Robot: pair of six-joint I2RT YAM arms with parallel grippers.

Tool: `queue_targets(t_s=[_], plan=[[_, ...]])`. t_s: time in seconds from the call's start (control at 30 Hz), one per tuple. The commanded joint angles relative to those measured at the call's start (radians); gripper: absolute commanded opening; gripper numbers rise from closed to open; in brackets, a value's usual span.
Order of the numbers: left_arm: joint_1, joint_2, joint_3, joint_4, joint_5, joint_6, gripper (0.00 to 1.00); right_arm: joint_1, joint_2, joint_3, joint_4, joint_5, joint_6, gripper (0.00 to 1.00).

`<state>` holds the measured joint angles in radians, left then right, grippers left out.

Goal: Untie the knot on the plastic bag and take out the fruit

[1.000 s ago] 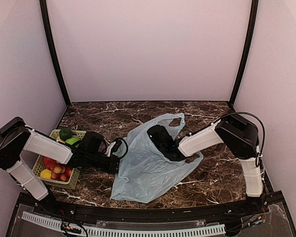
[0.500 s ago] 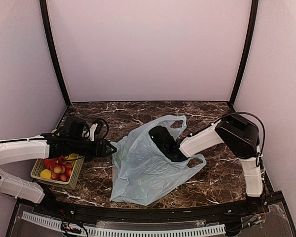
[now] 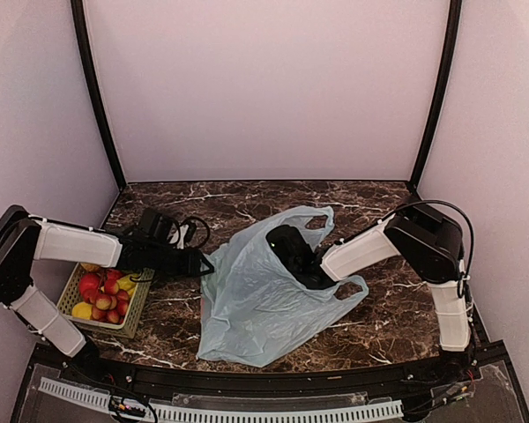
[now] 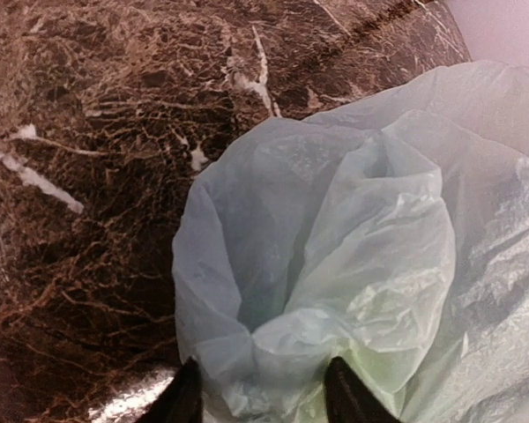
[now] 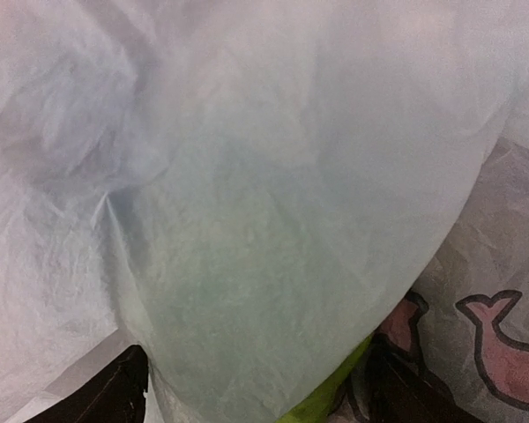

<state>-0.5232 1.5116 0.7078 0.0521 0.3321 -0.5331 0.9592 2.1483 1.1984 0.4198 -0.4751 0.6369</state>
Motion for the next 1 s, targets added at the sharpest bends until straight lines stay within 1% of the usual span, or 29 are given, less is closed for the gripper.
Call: queue_targets(t_s=[0.0,0.13,0.23,0.4,0.7,0.77,0.87,0.97], plan=[[0.004,0.027,0.006,0.074,0.056,-0.022,0.36,-0.008,-0.026,0.009,0.007,-0.009,-0.003,0.83],[-0.001,0.042,-0.047,0.155,0.095,-0.075,0.22,-0.009,-0.005,0.031,0.009,-0.024,-0.001,0.83],[-0.018,0.056,-0.079,0.208,0.099,-0.105,0.17,-0.009,0.007,0.046,0.011,-0.033,-0.001,0.85],[-0.047,0.084,-0.079,0.245,0.103,-0.128,0.14,-0.009,0.028,0.067,0.006,-0.038,-0.003,0.87],[-0.089,0.104,-0.074,0.282,0.102,-0.159,0.09,-0.008,0.072,0.089,0.007,-0.043,0.004,0.87],[-0.094,0.102,-0.076,0.285,0.103,-0.164,0.08,-0.008,0.074,0.092,0.003,-0.04,0.007,0.84],[-0.094,0.077,-0.078,0.259,0.077,-0.148,0.04,-0.008,0.058,0.069,0.012,-0.026,0.011,0.7],[-0.093,0.05,-0.072,0.22,0.034,-0.124,0.01,-0.011,0.032,0.039,0.026,-0.013,0.015,0.59]])
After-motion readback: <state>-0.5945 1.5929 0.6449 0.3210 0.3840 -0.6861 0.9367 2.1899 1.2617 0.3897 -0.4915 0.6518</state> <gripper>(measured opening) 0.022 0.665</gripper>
